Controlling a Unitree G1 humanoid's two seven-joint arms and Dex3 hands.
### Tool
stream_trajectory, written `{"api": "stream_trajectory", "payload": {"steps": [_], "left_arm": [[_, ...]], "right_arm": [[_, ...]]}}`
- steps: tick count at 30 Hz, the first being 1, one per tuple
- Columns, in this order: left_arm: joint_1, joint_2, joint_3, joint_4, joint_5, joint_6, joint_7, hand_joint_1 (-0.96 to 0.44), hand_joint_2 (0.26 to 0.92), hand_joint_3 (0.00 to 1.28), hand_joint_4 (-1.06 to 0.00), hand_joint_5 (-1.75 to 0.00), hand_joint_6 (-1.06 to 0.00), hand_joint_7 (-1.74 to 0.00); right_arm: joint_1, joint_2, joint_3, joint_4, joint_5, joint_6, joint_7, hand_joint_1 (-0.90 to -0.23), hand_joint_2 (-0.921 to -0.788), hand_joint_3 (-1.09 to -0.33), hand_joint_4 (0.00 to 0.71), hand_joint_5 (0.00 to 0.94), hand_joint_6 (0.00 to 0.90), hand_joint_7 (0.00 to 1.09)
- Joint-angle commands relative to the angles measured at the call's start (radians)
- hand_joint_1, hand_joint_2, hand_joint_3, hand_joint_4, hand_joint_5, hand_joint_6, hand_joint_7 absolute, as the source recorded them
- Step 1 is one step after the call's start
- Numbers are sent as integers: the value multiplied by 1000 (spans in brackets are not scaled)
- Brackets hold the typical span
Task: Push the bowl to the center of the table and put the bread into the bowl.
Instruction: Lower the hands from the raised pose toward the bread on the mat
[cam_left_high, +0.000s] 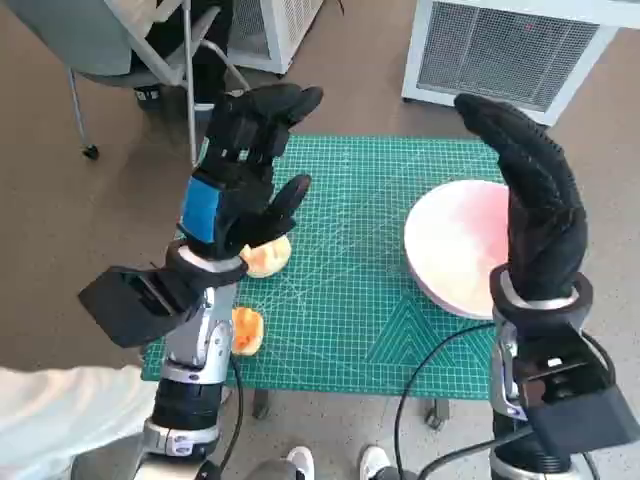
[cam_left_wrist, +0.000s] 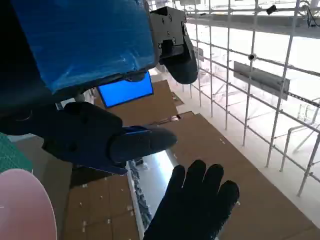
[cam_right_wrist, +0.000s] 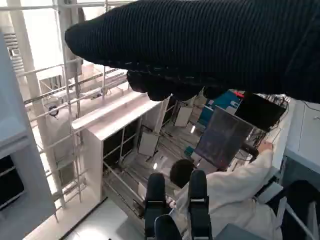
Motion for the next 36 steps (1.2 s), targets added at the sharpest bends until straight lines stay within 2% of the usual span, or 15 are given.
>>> {"api": "stream_trajectory", "payload": {"steps": [1,19,25,29,36], "left_arm": [[-11,5,-2,-2,7,-8,-5,-421,921,435,-44,-683,0,-1034],[-1,7,-7,-13,10,2,-5,-420,921,436,-50,-670,1,-1036],[1,10,-4,-6,8,-1,-8,-420,921,436,-51,-667,0,-1036],[6,13,0,-9,4,0,-10,-419,921,437,-53,-667,-1,-1040],[7,15,-1,-9,2,0,-9,-419,921,438,-54,-668,0,-1045]], "right_arm": [[25,-4,-3,-6,27,19,15,-420,-921,-505,440,8,83,764],[40,-8,-15,-6,32,17,13,-409,-921,-506,440,6,94,768],[61,-43,-66,26,52,-14,24,-400,-921,-507,437,4,96,765],[69,-82,-128,100,72,-58,21,-390,-921,-501,437,3,121,723],[64,-91,-138,133,79,-87,25,-386,-921,-499,436,2,144,683]]}}
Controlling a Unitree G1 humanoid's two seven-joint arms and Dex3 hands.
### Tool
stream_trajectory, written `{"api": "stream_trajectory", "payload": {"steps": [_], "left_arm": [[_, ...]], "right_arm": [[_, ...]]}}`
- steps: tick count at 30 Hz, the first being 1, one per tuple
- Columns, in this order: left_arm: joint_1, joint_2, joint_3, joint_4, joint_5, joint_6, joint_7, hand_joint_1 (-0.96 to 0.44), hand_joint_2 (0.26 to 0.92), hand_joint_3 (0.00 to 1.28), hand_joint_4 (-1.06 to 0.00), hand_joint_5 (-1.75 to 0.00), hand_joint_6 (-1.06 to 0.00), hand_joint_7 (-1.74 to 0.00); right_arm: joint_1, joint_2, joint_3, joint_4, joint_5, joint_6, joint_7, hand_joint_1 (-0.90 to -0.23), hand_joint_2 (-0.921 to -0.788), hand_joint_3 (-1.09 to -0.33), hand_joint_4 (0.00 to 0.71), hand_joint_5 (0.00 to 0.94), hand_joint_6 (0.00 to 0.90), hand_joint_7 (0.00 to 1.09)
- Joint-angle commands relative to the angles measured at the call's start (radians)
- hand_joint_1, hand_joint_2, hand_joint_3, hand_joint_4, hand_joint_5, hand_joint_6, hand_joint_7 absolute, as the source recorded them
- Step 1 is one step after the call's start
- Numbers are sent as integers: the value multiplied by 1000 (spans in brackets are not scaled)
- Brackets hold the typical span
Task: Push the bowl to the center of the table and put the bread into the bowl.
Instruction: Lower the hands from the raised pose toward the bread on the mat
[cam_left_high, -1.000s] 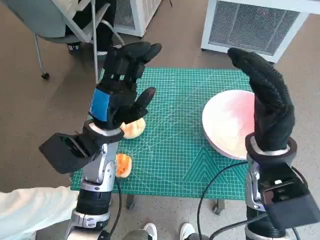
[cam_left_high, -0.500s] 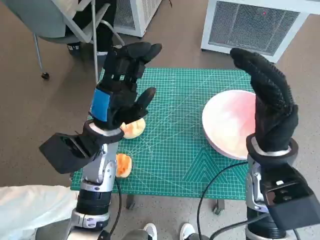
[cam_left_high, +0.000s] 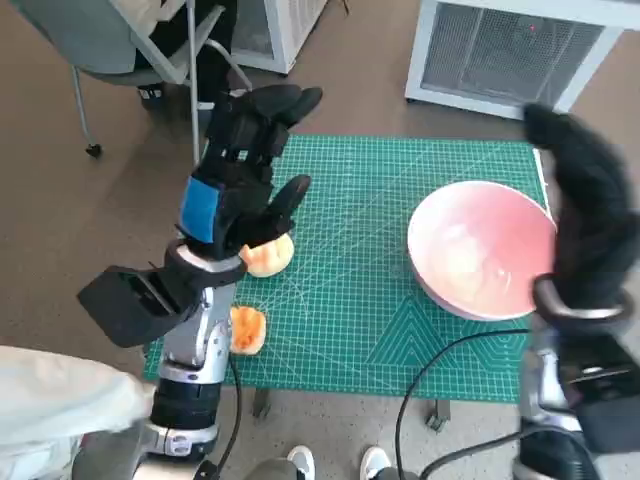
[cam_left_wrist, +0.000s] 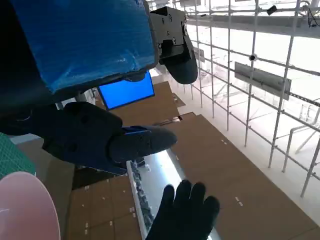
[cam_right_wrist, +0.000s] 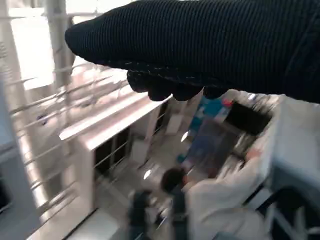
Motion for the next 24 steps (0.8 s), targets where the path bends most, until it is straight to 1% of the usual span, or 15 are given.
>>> {"api": "stream_trajectory", "payload": {"steps": [1,2,4,5,6,7,8,12,15,16,17,18,20,21,24], "left_arm": [[4,1,-3,-8,2,-1,-4,-419,921,439,-54,-668,0,-1046],[6,1,-2,-9,3,-1,-4,-419,921,439,-54,-668,0,-1046],[13,3,3,-8,-1,-6,-5,-419,921,439,-54,-668,1,-1047],[15,4,5,-7,-2,-7,-5,-419,921,439,-53,-669,1,-1048],[16,4,8,-6,-4,-7,-5,-418,921,440,-53,-669,1,-1048],[16,4,9,-5,-4,-7,-5,-418,921,441,-52,-670,1,-1049],[16,4,11,-3,-6,-7,-5,-418,921,441,-51,-670,1,-1049],[18,4,16,-2,-10,-5,-6,-414,921,445,-48,-674,1,-1049],[21,3,18,-3,-11,-5,-5,-409,921,448,-45,-678,1,-1048],[22,2,18,-4,-11,-4,-5,-408,921,448,-44,-678,1,-1048],[23,2,19,-4,-11,-4,-5,-405,921,449,-43,-680,1,-1048],[24,2,19,-3,-11,-5,-6,-403,921,450,-42,-681,1,-1047],[25,1,21,-2,-12,-5,-7,-397,921,451,-41,-684,1,-1047],[26,1,21,-2,-12,-5,-8,-394,921,451,-40,-685,1,-1047],[30,1,22,-8,-12,-2,-7,-391,921,452,-39,-687,1,-1047]], "right_arm": [[14,-2,-1,25,9,-15,9,-386,-921,-499,436,2,145,681],[17,-9,-17,43,10,-23,3,-386,-921,-499,436,2,146,681],[33,-42,-119,163,-11,-39,-85,-378,-921,-504,427,1,144,674],[35,-54,-155,212,-21,-44,-120,-373,-921,-514,418,0,137,669],[33,-65,-184,270,-22,-52,-145,-370,-921,-521,411,0,133,665],[29,-72,-197,306,-20,-59,-156,-369,-921,-524,409,0,131,664],[23,-80,-209,353,-12,-69,-164,-367,-921,-529,406,0,128,663],[-6,-109,-245,530,5,-103,-197,-359,-921,-536,407,3,135,664],[-30,-123,-264,655,21,-117,-210,-351,-921,-529,413,3,178,600],[-39,-127,-269,698,29,-118,-209,-350,-921,-527,413,3,184,590],[-45,-129,-272,729,34,-121,-208,-346,-921,-523,408,2,202,557],[-54,-134,-279,775,45,-114,-200,-344,-921,-520,405,2,214,534],[-70,-140,-288,847,59,-104,-190,-343,-921,-513,388,1,238,490],[-75,-143,-290,874,62,-101,-187,-348,-921,-508,372,0,244,470],[-94,-149,-295,959,74,-75,-177,-356,-921,-496,358,0,261,416]]}}
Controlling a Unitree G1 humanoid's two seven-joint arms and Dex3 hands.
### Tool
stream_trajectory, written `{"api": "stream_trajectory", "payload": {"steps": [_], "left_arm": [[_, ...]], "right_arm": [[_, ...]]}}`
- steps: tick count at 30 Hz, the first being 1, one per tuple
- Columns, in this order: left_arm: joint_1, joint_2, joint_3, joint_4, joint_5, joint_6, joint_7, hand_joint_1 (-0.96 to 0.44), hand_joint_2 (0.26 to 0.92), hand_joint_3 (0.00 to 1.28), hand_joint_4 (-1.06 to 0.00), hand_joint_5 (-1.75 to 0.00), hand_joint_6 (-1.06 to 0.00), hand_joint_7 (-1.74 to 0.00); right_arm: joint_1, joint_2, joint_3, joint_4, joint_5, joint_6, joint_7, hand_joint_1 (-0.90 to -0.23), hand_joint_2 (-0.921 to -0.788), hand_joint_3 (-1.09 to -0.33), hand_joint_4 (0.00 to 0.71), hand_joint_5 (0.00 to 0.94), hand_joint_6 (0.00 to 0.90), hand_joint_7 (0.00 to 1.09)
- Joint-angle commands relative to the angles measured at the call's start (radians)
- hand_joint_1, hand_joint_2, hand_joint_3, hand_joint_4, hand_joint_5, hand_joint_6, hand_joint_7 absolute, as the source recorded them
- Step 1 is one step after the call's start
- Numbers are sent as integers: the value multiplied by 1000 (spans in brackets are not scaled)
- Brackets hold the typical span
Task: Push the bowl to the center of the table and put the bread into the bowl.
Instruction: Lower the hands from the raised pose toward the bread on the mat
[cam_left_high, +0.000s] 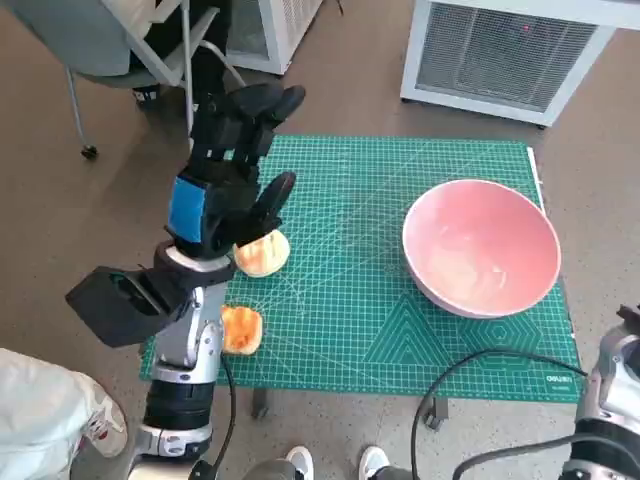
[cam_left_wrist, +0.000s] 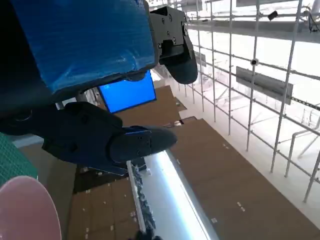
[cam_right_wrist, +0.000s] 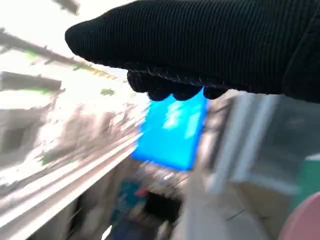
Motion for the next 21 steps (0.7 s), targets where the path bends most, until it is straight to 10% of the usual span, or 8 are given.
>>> {"api": "stream_trajectory", "payload": {"steps": [1,21], "left_arm": [[23,-2,4,-10,-8,-1,0,-390,921,452,-38,-688,1,-1047],[48,23,16,-62,5,25,24,-382,921,446,-43,-697,1,-1054]], "right_arm": [[-39,-12,-31,258,48,53,5,-357,-921,-493,362,4,266,396],[-113,54,51,462,15,202,34,-323,-921,-542,407,14,297,312]]}}
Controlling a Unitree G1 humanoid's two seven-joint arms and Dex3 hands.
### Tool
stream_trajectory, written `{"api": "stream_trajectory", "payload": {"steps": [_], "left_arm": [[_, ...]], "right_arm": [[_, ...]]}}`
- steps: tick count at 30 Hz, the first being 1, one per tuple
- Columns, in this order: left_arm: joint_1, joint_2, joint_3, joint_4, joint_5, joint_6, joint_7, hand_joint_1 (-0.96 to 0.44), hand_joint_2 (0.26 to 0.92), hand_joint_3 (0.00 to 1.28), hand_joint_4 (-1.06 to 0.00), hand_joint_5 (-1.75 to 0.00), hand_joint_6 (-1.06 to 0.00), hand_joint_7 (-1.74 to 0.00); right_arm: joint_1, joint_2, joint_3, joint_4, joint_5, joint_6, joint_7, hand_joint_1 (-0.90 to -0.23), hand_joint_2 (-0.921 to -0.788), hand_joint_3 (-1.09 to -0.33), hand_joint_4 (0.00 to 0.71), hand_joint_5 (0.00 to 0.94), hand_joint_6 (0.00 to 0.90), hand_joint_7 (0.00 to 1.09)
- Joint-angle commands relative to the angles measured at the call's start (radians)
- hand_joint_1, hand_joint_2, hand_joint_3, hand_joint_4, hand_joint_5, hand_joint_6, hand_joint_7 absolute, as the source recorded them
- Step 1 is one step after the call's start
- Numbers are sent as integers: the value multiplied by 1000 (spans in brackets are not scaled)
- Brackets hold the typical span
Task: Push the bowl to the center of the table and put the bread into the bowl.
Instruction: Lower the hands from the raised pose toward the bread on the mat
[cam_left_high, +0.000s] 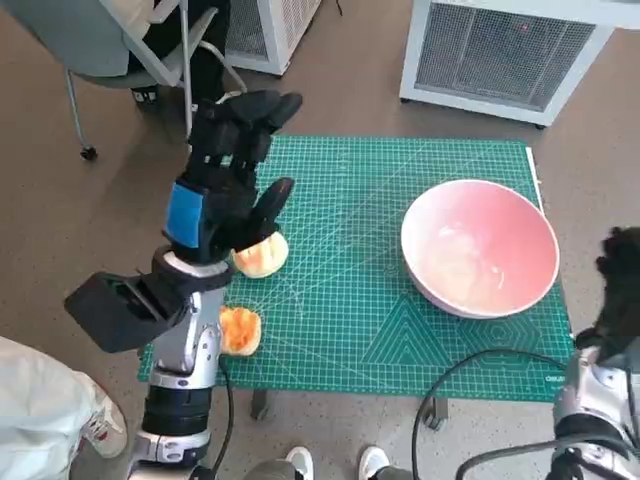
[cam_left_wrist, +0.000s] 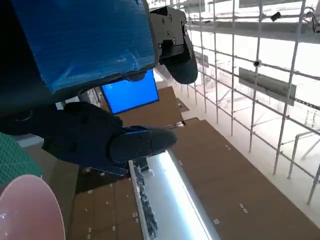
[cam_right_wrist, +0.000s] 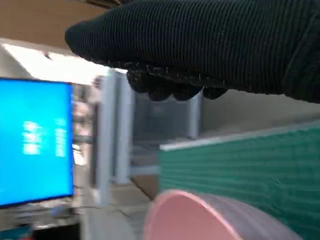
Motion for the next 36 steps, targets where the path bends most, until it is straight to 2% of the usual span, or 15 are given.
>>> {"api": "stream_trajectory", "payload": {"steps": [1,10,19,23,32,36], "left_arm": [[18,14,8,-25,3,10,7,-382,921,445,-44,-697,1,-1055],[33,28,17,-51,0,24,12,-380,921,438,-46,-696,1,-1054],[50,39,25,-75,-1,34,22,-381,921,435,-49,-695,1,-1053],[60,42,26,-89,1,40,30,-381,921,435,-50,-694,1,-1052],[83,48,30,-118,7,49,47,-381,921,438,-48,-691,1,-1048],[92,53,34,-126,10,50,50,-381,921,437,-50,-689,-2,-1049]], "right_arm": [[-8,36,29,32,-14,54,2,-322,-921,-544,410,15,296,314],[-51,90,38,44,1,107,45,-318,-921,-580,416,11,292,345],[-95,136,73,50,-22,120,47,-288,-921,-562,422,6,259,415],[-116,154,92,50,-36,124,46,-302,-921,-560,425,7,257,430],[-163,194,109,52,-29,140,58,-298,-921,-552,430,6,244,467],[-182,209,114,56,-29,148,60,-321,-921,-537,434,6,229,492]]}}
